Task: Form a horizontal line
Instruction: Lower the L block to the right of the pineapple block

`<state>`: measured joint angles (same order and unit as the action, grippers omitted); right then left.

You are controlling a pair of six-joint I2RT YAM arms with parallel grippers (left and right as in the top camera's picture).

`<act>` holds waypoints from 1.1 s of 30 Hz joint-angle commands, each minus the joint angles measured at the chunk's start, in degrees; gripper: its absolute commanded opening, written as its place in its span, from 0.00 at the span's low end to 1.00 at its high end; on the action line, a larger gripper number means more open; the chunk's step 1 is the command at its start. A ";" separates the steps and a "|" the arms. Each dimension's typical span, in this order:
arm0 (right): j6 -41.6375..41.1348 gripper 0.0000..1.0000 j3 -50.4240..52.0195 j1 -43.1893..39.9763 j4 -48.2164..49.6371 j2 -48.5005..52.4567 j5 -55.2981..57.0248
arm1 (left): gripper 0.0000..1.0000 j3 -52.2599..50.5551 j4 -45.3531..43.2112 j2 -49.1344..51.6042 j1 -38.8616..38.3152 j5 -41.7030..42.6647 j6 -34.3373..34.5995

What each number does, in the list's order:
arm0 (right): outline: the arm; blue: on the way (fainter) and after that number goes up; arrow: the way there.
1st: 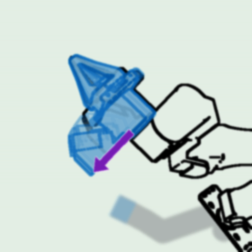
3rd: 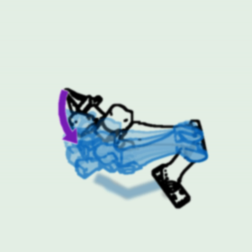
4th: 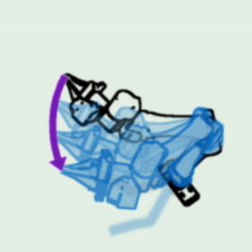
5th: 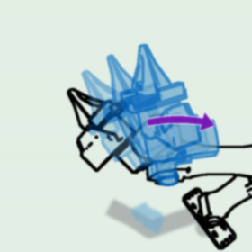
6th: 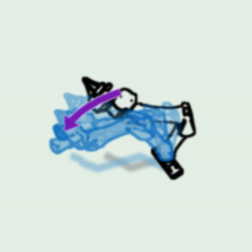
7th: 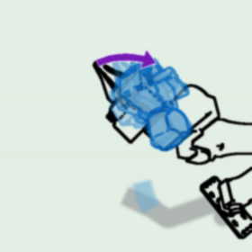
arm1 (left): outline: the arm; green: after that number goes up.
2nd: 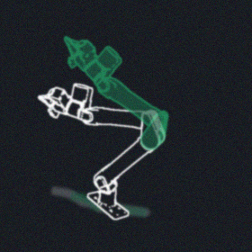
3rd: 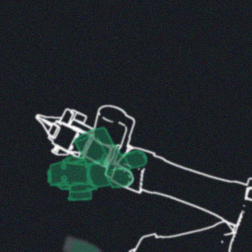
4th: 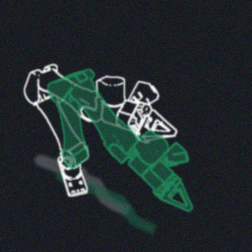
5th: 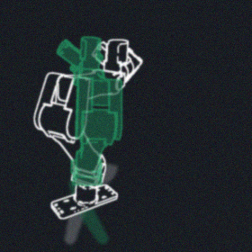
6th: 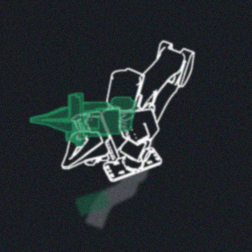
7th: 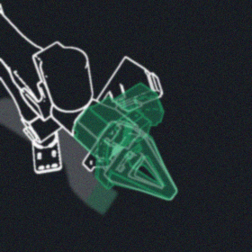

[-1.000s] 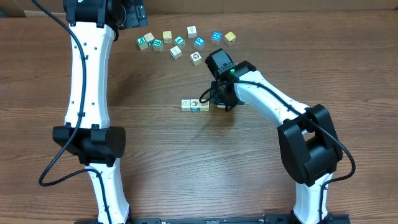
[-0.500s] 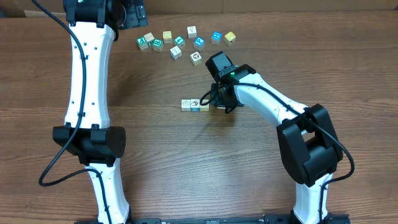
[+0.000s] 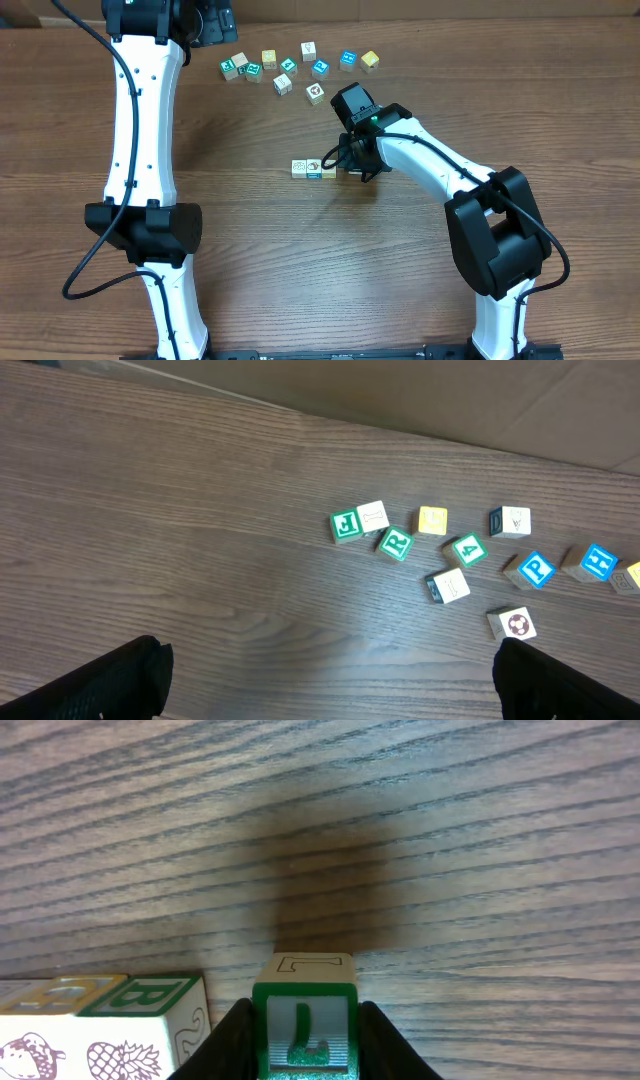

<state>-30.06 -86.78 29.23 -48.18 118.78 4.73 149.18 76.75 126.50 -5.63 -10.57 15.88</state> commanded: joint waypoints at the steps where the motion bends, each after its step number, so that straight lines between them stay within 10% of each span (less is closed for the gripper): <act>1: -0.26 0.32 1.27 0.00 0.17 0.87 -0.92 | 1.00 0.28 -0.04 -0.22 -0.39 -0.35 -0.66; 33: 0.09 0.24 1.27 0.13 0.33 0.87 -4.00 | 1.00 0.28 -0.04 -0.22 -0.39 -0.35 -0.66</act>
<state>-30.02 -85.86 29.23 -46.98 118.89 3.18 149.18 76.75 126.50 -5.63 -10.57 15.88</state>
